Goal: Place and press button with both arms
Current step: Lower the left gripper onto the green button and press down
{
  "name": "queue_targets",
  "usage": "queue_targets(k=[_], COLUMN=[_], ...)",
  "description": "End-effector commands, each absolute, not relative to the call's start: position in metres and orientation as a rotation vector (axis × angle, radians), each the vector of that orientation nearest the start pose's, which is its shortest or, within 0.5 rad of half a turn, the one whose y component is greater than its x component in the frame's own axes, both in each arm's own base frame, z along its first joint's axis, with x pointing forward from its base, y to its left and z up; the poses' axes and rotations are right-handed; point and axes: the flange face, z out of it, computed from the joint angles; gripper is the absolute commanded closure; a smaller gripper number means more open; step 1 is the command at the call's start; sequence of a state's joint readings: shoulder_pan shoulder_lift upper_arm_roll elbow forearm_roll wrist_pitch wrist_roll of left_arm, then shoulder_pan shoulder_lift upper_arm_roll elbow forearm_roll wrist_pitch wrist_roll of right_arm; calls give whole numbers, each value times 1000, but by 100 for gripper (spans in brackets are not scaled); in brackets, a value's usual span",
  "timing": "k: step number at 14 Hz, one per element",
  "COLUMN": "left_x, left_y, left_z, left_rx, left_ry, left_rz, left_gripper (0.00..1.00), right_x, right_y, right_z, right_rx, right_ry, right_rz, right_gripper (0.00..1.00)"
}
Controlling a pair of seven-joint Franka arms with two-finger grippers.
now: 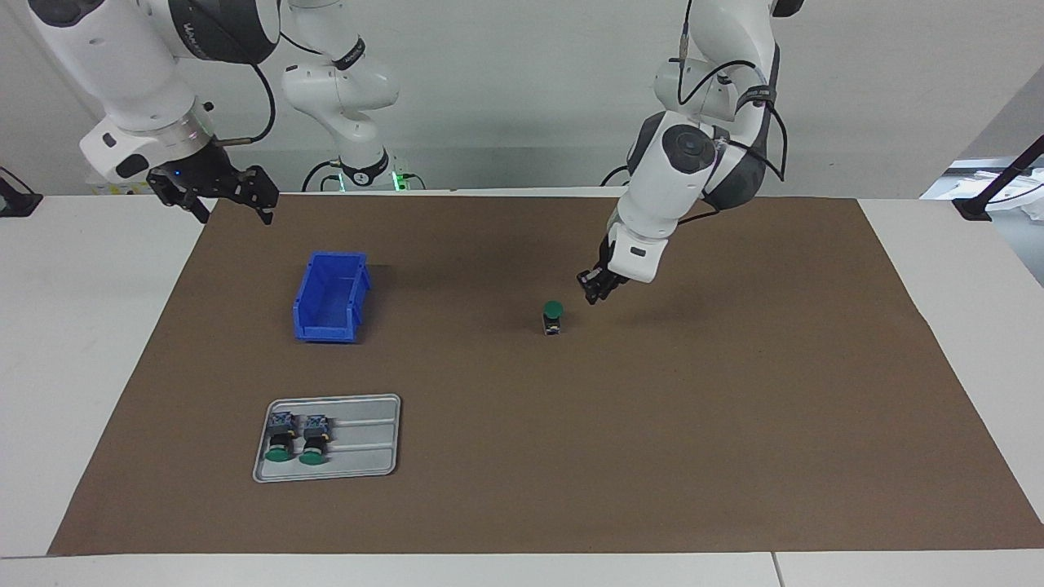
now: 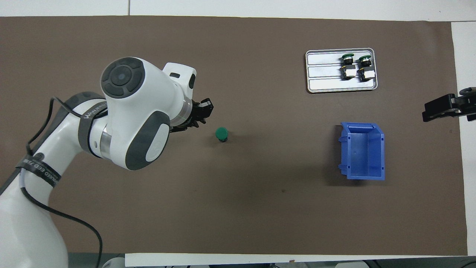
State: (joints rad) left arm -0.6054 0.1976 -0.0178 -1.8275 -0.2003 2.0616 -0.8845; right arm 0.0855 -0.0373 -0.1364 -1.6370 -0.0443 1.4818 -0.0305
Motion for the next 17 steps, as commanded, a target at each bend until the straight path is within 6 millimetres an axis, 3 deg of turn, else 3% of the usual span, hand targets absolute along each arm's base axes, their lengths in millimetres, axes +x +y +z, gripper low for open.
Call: queue_targets(k=[1, 3, 4, 8, 10, 17], left_x=[498, 500, 491, 491, 477, 474], left_y=[-380, -388, -398, -405, -412, -409], left_z=[426, 411, 410, 402, 392, 379], left_rx=[-3219, -3202, -3208, -3235, -3243, -3231], left_ry=[-548, -497, -463, -472, -439, -440], left_rz=[135, 99, 93, 52, 43, 66], left_gripper=[86, 87, 89, 94, 98, 100], right_x=[524, 524, 524, 524, 524, 524], right_y=[-35, -35, -35, -35, -35, -35], right_z=[607, 607, 607, 607, 607, 607], right_rx=[-3164, -3164, -3164, -3164, -3164, -3164], right_ry=[4, 4, 4, 4, 4, 4], right_rz=[200, 200, 200, 200, 200, 200], right_gripper=[1, 1, 1, 1, 1, 1])
